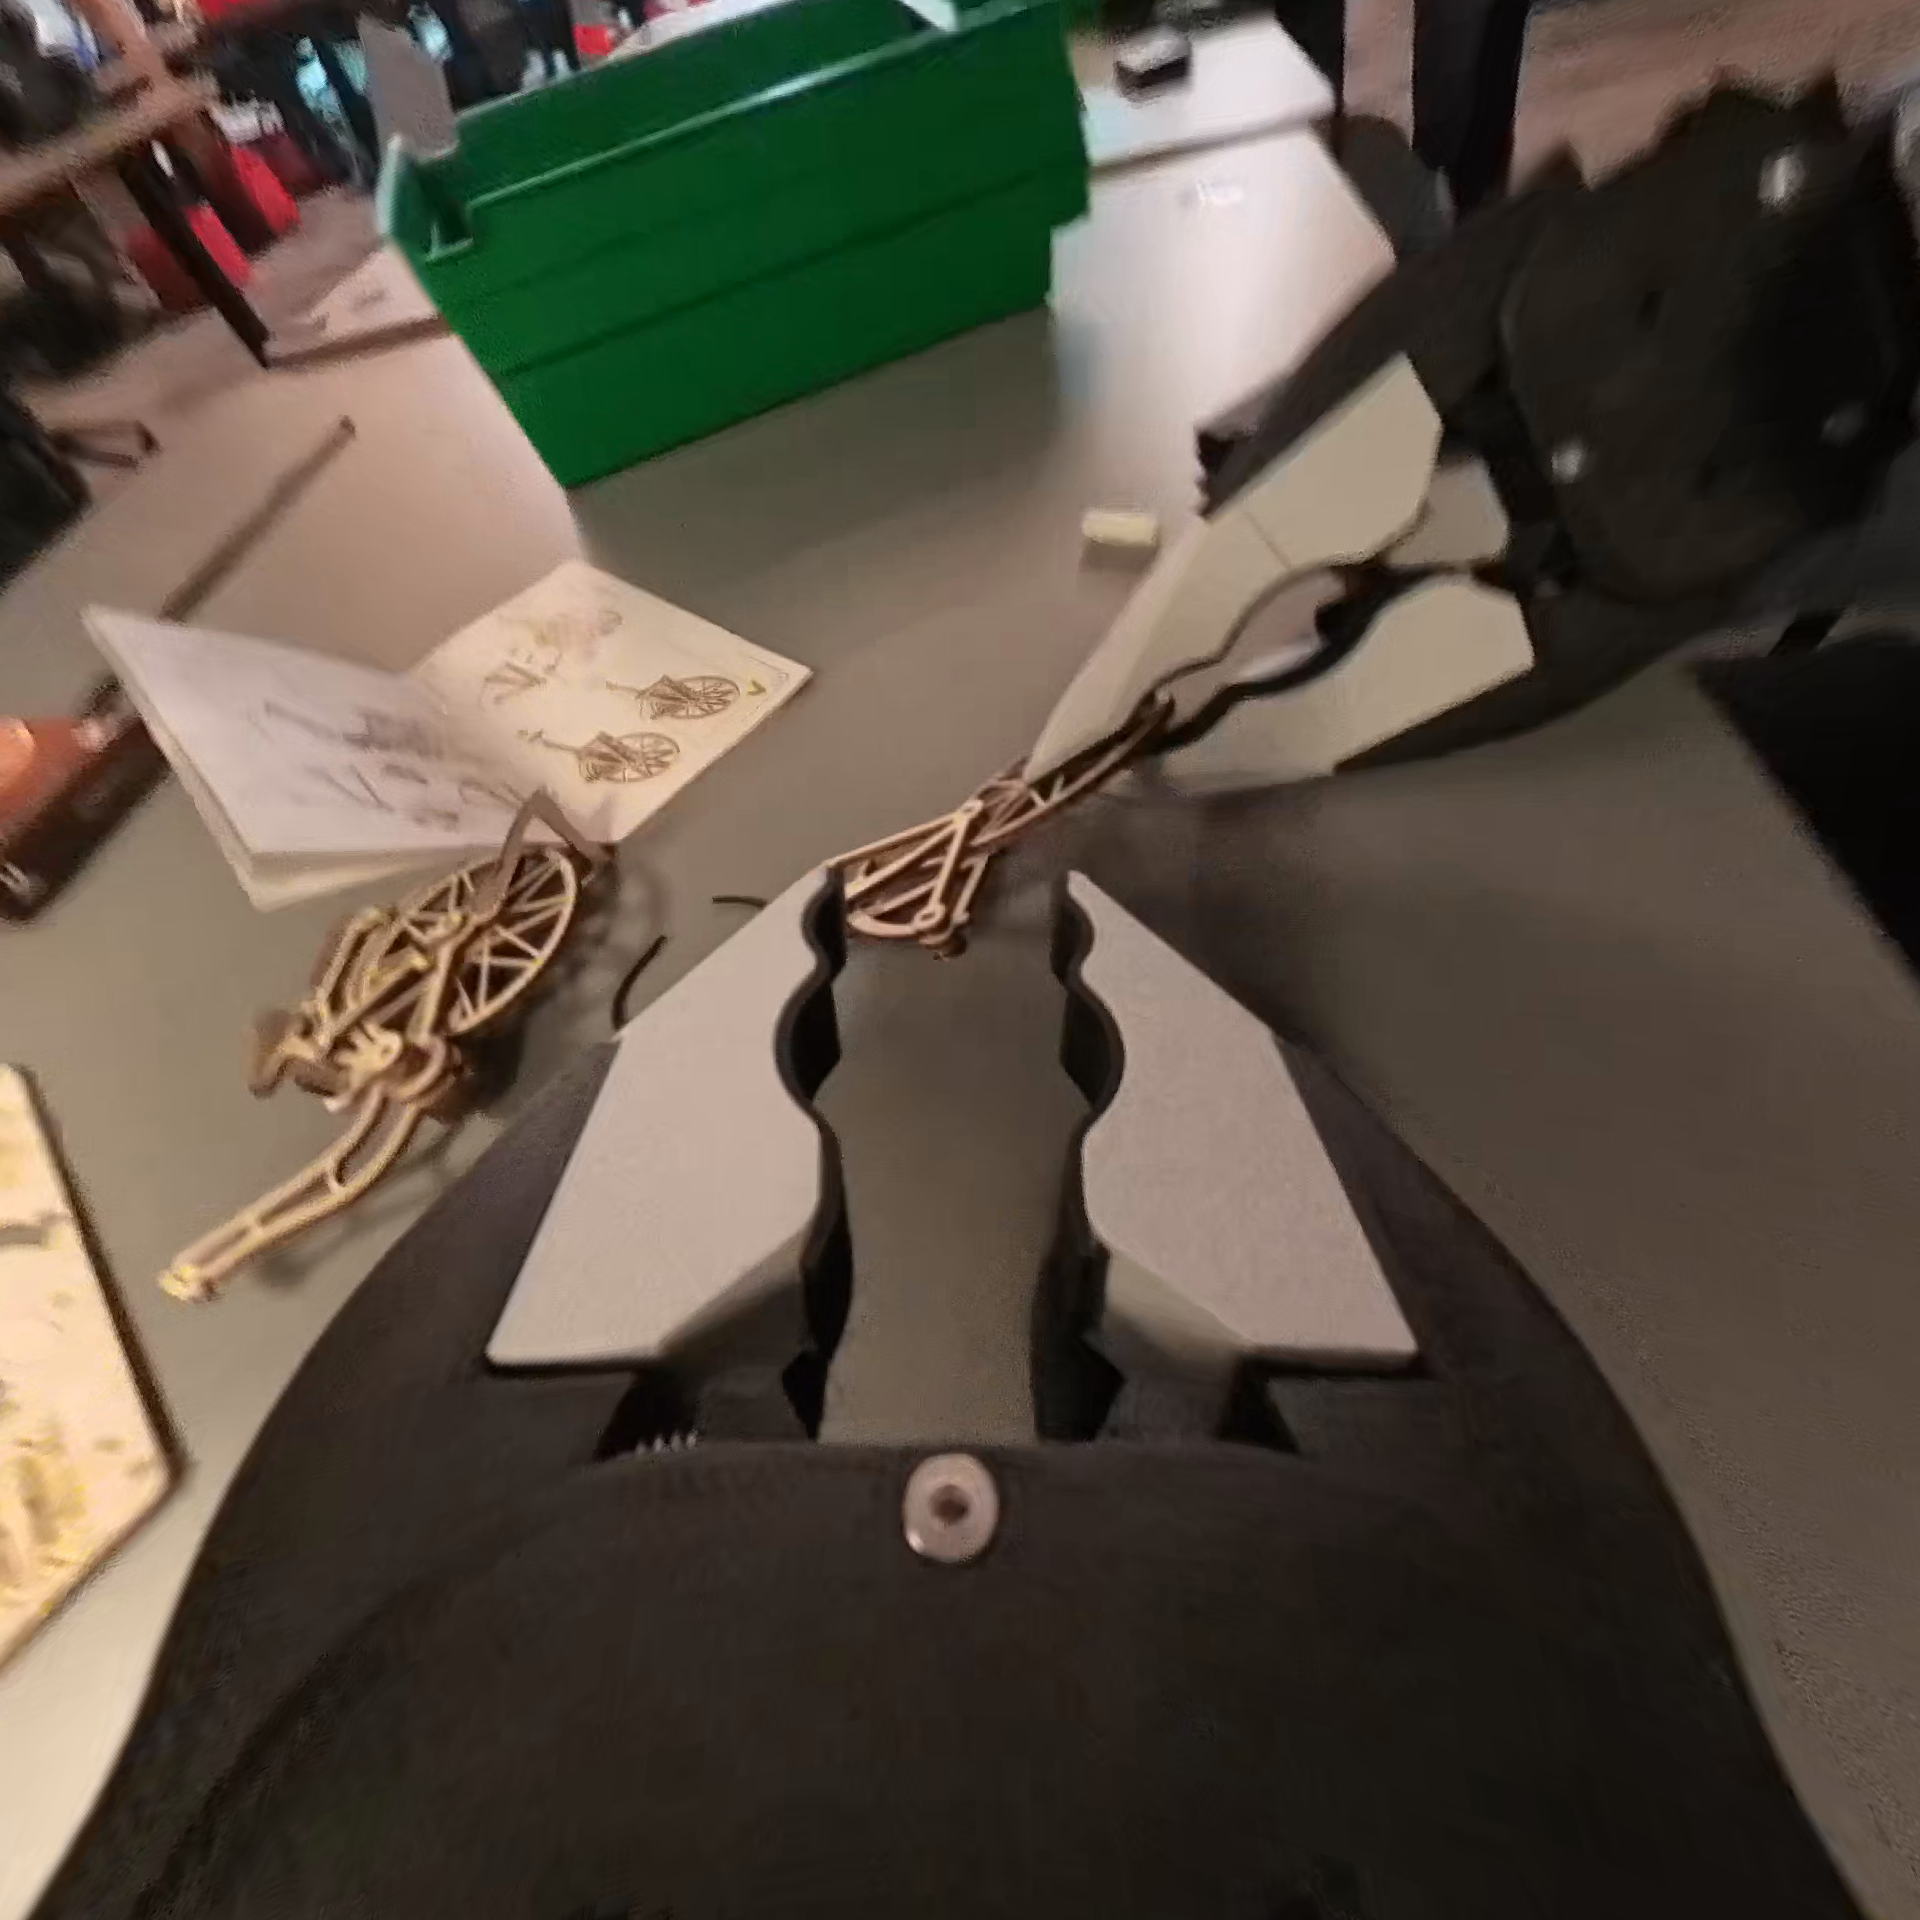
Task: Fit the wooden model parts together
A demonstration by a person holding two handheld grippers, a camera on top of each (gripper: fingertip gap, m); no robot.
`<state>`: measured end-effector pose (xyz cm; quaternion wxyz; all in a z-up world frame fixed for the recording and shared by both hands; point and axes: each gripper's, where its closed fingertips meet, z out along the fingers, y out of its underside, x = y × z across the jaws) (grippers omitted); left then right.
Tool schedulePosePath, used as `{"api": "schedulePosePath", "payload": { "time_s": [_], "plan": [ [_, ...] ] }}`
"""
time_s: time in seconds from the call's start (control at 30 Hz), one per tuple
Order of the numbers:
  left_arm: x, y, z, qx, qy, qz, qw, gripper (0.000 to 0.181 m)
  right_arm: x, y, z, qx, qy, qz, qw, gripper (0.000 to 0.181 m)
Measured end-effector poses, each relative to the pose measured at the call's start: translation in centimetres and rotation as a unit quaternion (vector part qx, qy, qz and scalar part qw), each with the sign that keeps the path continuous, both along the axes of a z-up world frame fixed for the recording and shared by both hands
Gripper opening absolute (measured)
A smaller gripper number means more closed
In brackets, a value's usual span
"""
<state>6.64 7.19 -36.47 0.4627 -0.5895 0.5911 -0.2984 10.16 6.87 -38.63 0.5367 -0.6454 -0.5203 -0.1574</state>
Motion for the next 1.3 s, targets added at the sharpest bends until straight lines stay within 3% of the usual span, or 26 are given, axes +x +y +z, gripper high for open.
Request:
{"api": "schedulePosePath", "payload": {
  "time_s": [0.1, 0.2, 0.33, 0.47, 0.6, 0.9, 1.2, 1.3],
  "plan": [
    [0.1, -0.3, -2.0, 0.141, 0.079, -0.018, 0.987, 0.041, -0.1, -0.1, -0.1, 0.005, -0.010, 0.013, 1.000, 0.000],
    [0.3, -0.1, -2.8, 0.286, 0.129, -0.024, 0.949, 0.035, -0.2, -0.1, -0.1, 0.002, -0.007, 0.021, 1.000, 0.000],
    [0.3, 0.8, -3.2, 0.385, 0.169, -0.010, 0.907, 0.025, -0.3, 0.0, -0.1, 0.006, -0.016, 0.029, 0.999, 0.000],
    [0.0, 1.6, -3.1, 0.414, 0.185, -0.001, 0.891, 0.010, -0.5, 0.1, -0.2, 0.014, -0.029, 0.035, 0.999, 0.000],
    [-0.1, 1.7, -3.4, 0.421, 0.198, -0.004, 0.885, 0.009, -0.7, 0.2, -0.4, 0.035, -0.063, 0.045, 0.996, 0.000],
    [0.2, 1.0, -2.5, 0.393, 0.157, -0.010, 0.906, 0.009, -1.2, 0.4, 0.7, 0.112, -0.129, 0.082, 0.982, 0.000],
    [0.7, -0.4, -2.0, 0.399, 0.132, -0.035, 0.907, 0.008, -2.6, 0.0, 0.6, 0.129, -0.128, 0.146, 0.972, 0.000],
    [0.7, -0.3, -2.0, 0.360, 0.120, -0.037, 0.924, 0.009, -2.7, 0.0, 0.7, 0.127, -0.118, 0.158, 0.972, 0.000]
  ]
}}
